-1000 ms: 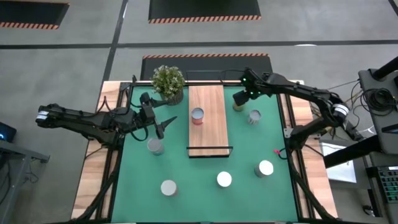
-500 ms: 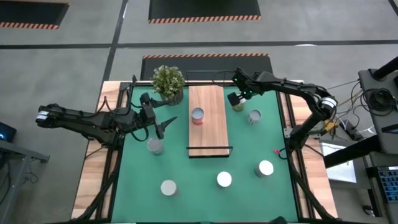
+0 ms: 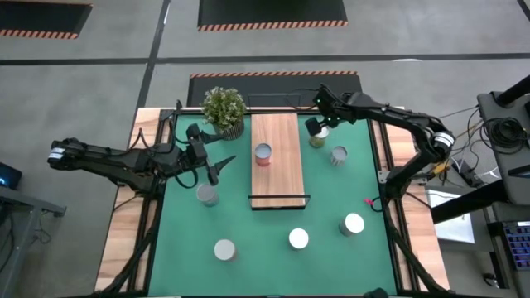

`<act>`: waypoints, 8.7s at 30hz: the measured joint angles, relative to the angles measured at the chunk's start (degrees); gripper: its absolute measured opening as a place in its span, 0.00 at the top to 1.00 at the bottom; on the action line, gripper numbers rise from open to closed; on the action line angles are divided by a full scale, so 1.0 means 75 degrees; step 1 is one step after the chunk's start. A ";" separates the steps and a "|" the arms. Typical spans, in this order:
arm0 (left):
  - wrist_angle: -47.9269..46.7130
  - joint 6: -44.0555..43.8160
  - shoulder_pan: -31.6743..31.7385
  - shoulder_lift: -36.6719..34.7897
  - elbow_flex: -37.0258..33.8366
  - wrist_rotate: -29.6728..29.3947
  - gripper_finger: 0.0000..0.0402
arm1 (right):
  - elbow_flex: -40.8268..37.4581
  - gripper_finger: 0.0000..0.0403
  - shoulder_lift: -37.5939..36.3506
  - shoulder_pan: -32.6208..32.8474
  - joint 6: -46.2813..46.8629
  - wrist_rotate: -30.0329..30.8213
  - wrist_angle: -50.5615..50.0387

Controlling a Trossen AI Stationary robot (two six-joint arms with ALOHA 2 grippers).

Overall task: Pick and place cans onto a shelf
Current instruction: Put the canned mangos on the shelf, then put the canned carrots on the shelf

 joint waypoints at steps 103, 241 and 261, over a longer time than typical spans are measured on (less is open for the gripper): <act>-0.0669 0.0116 0.0000 -0.0812 0.0032 -0.0460 0.25 | 0.3902 0.22 0.2742 0.1343 -0.0477 -0.0145 0.0349; -0.1016 -0.0449 -0.0003 -0.0647 0.0018 -0.0306 0.25 | -0.2844 0.97 -0.3422 0.3130 0.2060 0.1717 -0.0946; -0.0865 -0.0105 -0.0003 -0.0664 0.0027 -0.0312 0.25 | -0.3413 0.47 -0.2911 0.2224 0.2724 0.1724 -0.0310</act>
